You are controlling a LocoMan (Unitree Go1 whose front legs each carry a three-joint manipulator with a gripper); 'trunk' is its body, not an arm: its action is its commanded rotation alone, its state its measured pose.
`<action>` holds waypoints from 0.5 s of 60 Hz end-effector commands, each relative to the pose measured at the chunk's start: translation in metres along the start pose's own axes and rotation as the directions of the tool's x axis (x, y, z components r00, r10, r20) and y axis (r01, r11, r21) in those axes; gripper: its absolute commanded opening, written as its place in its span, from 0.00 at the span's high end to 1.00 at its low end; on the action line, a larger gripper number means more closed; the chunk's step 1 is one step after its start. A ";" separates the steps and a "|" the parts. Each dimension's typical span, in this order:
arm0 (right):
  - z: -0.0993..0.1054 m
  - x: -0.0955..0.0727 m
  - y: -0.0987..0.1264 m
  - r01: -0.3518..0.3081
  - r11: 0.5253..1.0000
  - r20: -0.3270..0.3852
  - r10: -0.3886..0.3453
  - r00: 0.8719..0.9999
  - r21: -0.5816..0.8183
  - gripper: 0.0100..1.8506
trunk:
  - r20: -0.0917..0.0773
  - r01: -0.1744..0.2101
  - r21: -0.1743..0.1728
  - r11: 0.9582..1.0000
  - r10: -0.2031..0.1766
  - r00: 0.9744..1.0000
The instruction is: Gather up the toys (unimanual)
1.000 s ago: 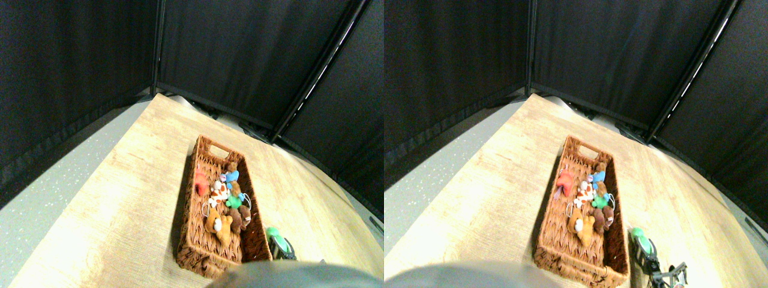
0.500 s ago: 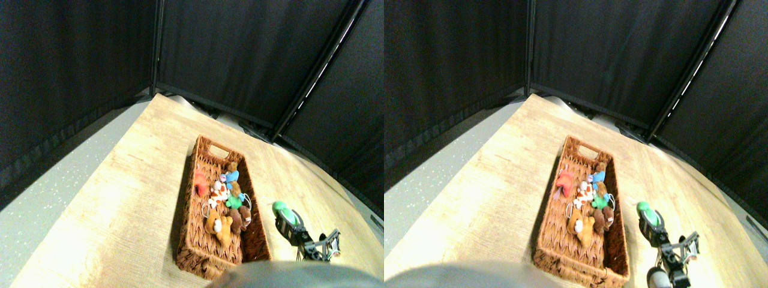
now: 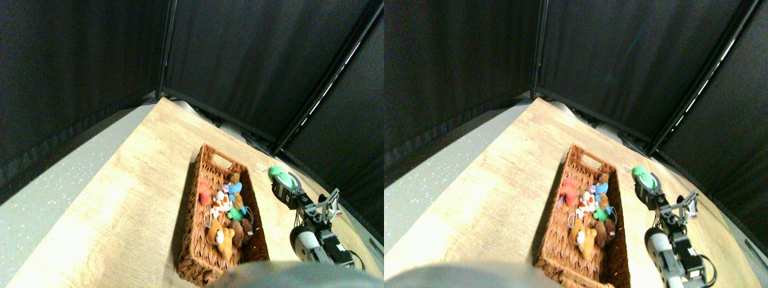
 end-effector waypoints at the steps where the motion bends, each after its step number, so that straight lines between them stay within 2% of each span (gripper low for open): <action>1: -0.006 0.002 0.011 -0.039 0.999 -0.027 0.040 0.999 0.016 0.97 | 0.020 -0.019 -0.022 1.000 0.019 1.000; 2: -0.006 0.002 0.011 -0.039 0.999 -0.027 0.040 0.999 0.016 0.97 | 0.020 -0.019 -0.022 1.000 0.019 1.000; 3: -0.010 0.004 0.014 -0.049 0.998 -0.062 0.050 0.997 0.029 0.97 | 0.022 -0.022 -0.028 0.999 0.022 1.000; 15: -0.032 0.006 0.028 -0.050 0.999 -0.107 0.052 0.993 0.021 0.97 | 0.032 -0.043 -0.061 0.997 0.045 0.998; 22: -0.043 0.003 0.034 -0.047 0.999 -0.117 0.048 0.992 0.017 0.97 | 0.031 -0.057 -0.077 0.995 0.059 0.998; 30: -0.058 0.003 0.038 -0.044 0.998 -0.163 0.049 0.985 0.036 0.97 | 0.030 -0.062 -0.086 0.994 0.065 0.997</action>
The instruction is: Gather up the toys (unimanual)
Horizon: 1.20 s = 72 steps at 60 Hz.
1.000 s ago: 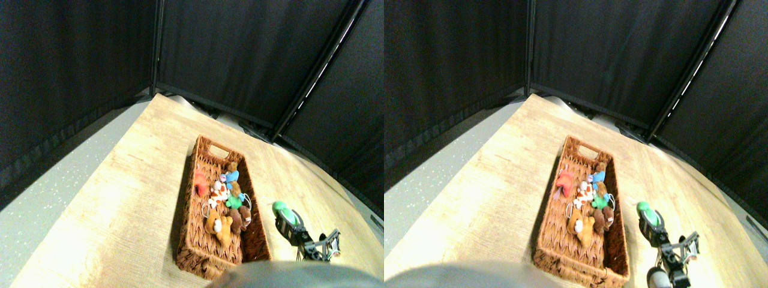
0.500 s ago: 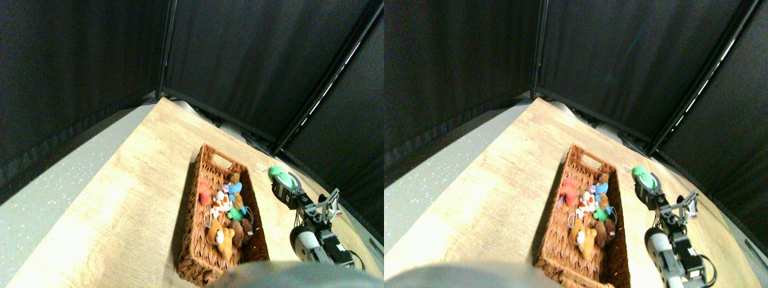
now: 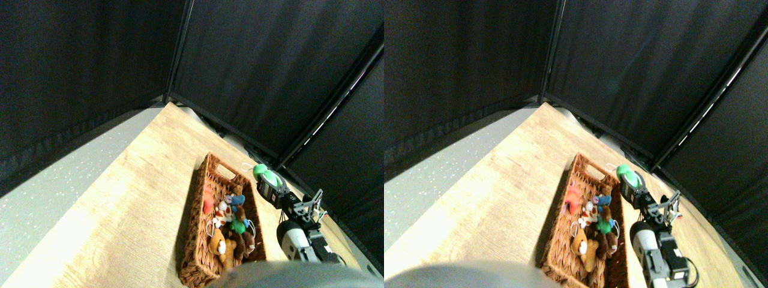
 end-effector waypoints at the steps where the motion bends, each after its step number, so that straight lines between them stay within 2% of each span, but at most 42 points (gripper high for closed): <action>1: -0.007 0.000 0.007 -0.019 1.000 -0.015 0.020 1.000 0.018 0.97 | 0.001 -0.021 -0.030 0.999 0.021 1.000; 12: -0.016 0.003 0.005 -0.013 0.999 -0.042 0.014 0.999 0.029 0.97 | 0.001 -0.024 -0.031 0.999 0.024 1.000; 23: -0.016 0.003 0.003 0.002 0.999 -0.033 -0.001 0.999 0.042 0.97 | -0.003 -0.018 -0.023 1.000 0.018 1.000; 29: -0.014 0.002 0.001 0.009 1.000 -0.021 -0.009 1.000 -0.005 0.96 | -0.008 -0.014 -0.020 1.000 0.013 1.000; 31: -0.014 0.002 0.001 0.006 1.000 -0.023 -0.006 1.000 -0.014 0.90 | -0.009 -0.012 -0.020 1.000 0.012 1.000; 33: -0.014 0.001 0.001 0.019 0.999 -0.017 -0.019 1.000 -0.040 0.76 | -0.010 -0.012 -0.019 1.000 0.011 1.000; 36: -0.012 0.001 0.000 0.026 0.997 -0.021 -0.028 0.999 -0.077 0.61 | -0.013 -0.011 -0.018 1.000 0.011 1.000; 41: -0.010 0.002 0.000 0.026 0.995 -0.024 -0.028 0.999 -0.093 0.52 | -0.013 -0.010 -0.017 1.000 0.010 1.000; 56: -0.001 0.000 -0.001 0.027 0.996 0.020 -0.025 0.999 -0.088 0.48 | -0.024 0.006 0.001 1.000 -0.006 1.000; 63: 0.015 -0.003 -0.003 0.019 0.995 0.070 -0.013 0.997 -0.094 0.51 | -0.032 0.021 0.019 1.000 -0.021 0.999; 67: 0.030 -0.008 -0.007 0.015 0.990 0.131 0.004 0.991 -0.143 0.48 | -0.038 0.031 0.029 0.999 -0.030 0.999; 70: 0.038 -0.011 -0.010 0.006 0.992 0.145 0.012 0.989 -0.122 0.50 | -0.045 0.040 0.039 0.998 -0.038 0.998; 72: 0.046 -0.015 -0.013 0.015 0.992 0.184 0.008 0.983 -0.123 0.50 | -0.047 0.048 0.048 0.998 -0.046 0.998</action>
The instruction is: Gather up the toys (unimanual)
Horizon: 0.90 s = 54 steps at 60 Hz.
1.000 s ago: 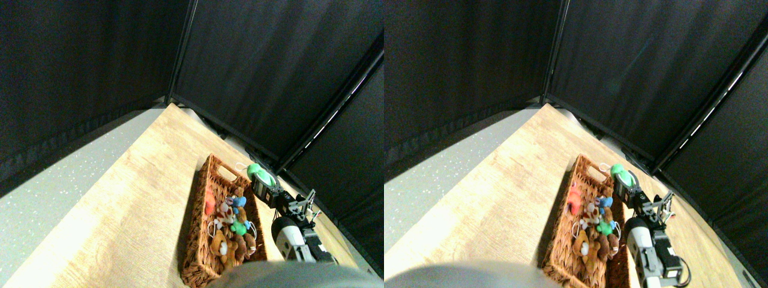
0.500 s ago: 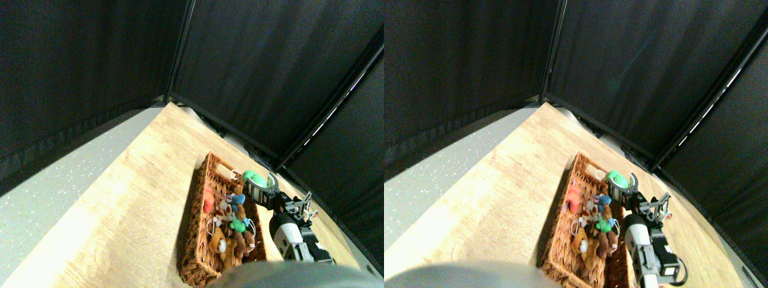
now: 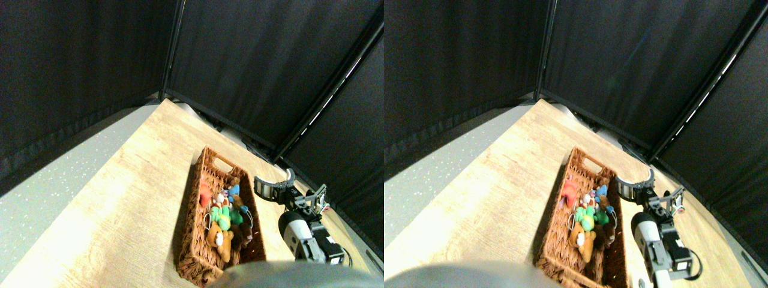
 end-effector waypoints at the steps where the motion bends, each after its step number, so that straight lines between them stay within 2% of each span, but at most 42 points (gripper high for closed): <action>1: 0.022 -0.004 0.002 -0.053 0.998 0.074 0.052 0.996 0.015 0.49 | -0.022 0.012 0.008 1.000 -0.012 1.000; 8: 0.044 -0.015 -0.012 -0.055 0.998 0.156 0.059 0.986 -0.036 0.47 | -0.032 0.040 0.032 0.999 -0.039 0.999; 14: 0.056 -0.027 -0.022 -0.049 0.999 0.205 0.051 0.977 -0.012 0.49 | -0.041 0.058 0.057 0.997 -0.056 0.998; 20: 0.061 -0.036 -0.031 -0.052 0.999 0.212 0.051 0.976 0.000 0.51 | -0.044 0.069 0.073 0.995 -0.066 0.997; 29: 0.059 -0.059 -0.050 0.000 0.998 0.294 -0.017 0.956 0.058 0.50 | -0.042 0.088 0.091 0.992 -0.084 0.996; 34: 0.056 -0.066 -0.061 -0.010 0.994 0.282 -0.021 0.959 0.105 0.52 | -0.042 0.096 0.097 0.991 -0.092 0.995; 38: 0.052 -0.074 -0.070 -0.014 0.989 0.293 -0.029 0.956 0.146 0.54 | -0.043 0.102 0.103 0.989 -0.098 0.994; 41: 0.050 -0.077 -0.074 -0.019 0.987 0.295 -0.030 0.955 0.161 0.54 | -0.048 0.106 0.107 0.989 -0.101 0.994; 43: 0.049 -0.080 -0.079 -0.031 0.979 0.277 -0.027 0.960 0.202 0.55 | -0.052 0.107 0.109 0.988 -0.102 0.993; 44: 0.048 -0.081 -0.080 -0.027 0.977 0.280 -0.034 0.959 0.210 0.54 | -0.052 0.107 0.109 0.988 -0.102 0.993; 45: 0.047 -0.083 -0.082 -0.025 0.978 0.283 -0.036 0.959 0.209 0.54 | -0.060 0.109 0.112 0.988 -0.103 0.993; 49: 0.045 -0.087 -0.087 -0.023 0.976 0.285 -0.041 0.958 0.218 0.55 | -0.060 0.109 0.112 0.988 -0.103 0.993; 50: 0.044 -0.088 -0.089 -0.022 0.975 0.279 -0.042 0.959 0.222 0.54 | -0.068 0.111 0.112 0.987 -0.103 0.992; 54: 0.042 -0.092 -0.094 -0.010 0.972 0.280 -0.059 0.958 0.236 0.54 | -0.068 0.111 0.112 0.987 -0.103 0.992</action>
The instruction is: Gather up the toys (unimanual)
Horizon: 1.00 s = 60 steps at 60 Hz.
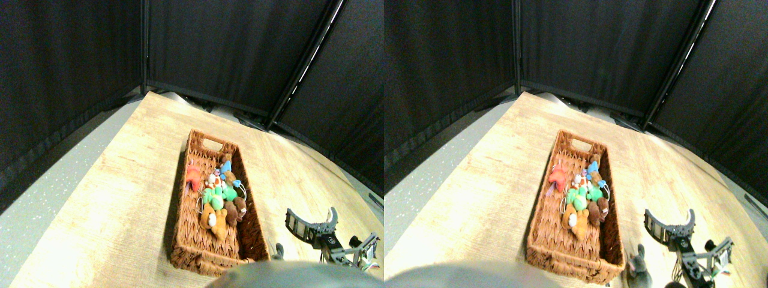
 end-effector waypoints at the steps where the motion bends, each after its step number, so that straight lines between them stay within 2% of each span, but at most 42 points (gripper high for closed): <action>1: -0.001 -0.006 0.006 -0.046 0.997 -0.001 0.047 0.999 0.056 0.54 | -0.012 -0.001 -0.018 1.000 0.001 1.000; 7: -0.003 -0.015 -0.002 -0.022 0.994 -0.019 0.024 1.000 0.106 0.54 | -0.016 0.001 -0.021 1.000 -0.001 1.000; 11: -0.006 -0.024 -0.006 -0.003 0.993 -0.003 0.003 1.000 0.117 0.54 | -0.019 0.000 -0.023 1.000 -0.001 1.000; 19: -0.014 -0.042 -0.015 0.096 0.980 -0.056 -0.087 0.995 0.176 0.52 | -0.019 0.001 -0.025 1.000 -0.002 1.000; 21: -0.017 -0.045 -0.018 0.102 0.981 -0.076 -0.090 0.993 0.163 0.52 | -0.019 0.000 -0.028 1.000 0.000 1.000; 27: -0.019 -0.048 -0.026 0.143 0.961 -0.129 -0.115 0.985 0.236 0.52 | -0.019 -0.001 -0.030 1.000 0.000 1.000; 33: -0.022 -0.049 -0.036 0.132 0.967 -0.172 -0.095 0.981 0.219 0.52 | -0.019 -0.003 -0.037 0.999 0.002 1.000; 40: -0.023 -0.048 -0.047 0.135 0.971 -0.180 -0.099 0.979 0.196 0.51 | -0.018 -0.008 -0.041 0.999 0.007 1.000; 46: -0.026 -0.046 -0.055 0.173 0.963 -0.162 -0.140 0.977 0.205 0.51 | -0.017 -0.013 -0.048 0.999 0.012 1.000; 54: -0.032 -0.041 -0.073 0.224 0.950 -0.188 -0.184 0.965 0.219 0.57 | -0.015 -0.023 -0.056 0.998 0.022 1.000; 60: -0.038 -0.039 -0.080 0.253 0.939 -0.212 -0.205 0.956 0.233 0.57 | -0.011 -0.029 -0.060 0.998 0.028 1.000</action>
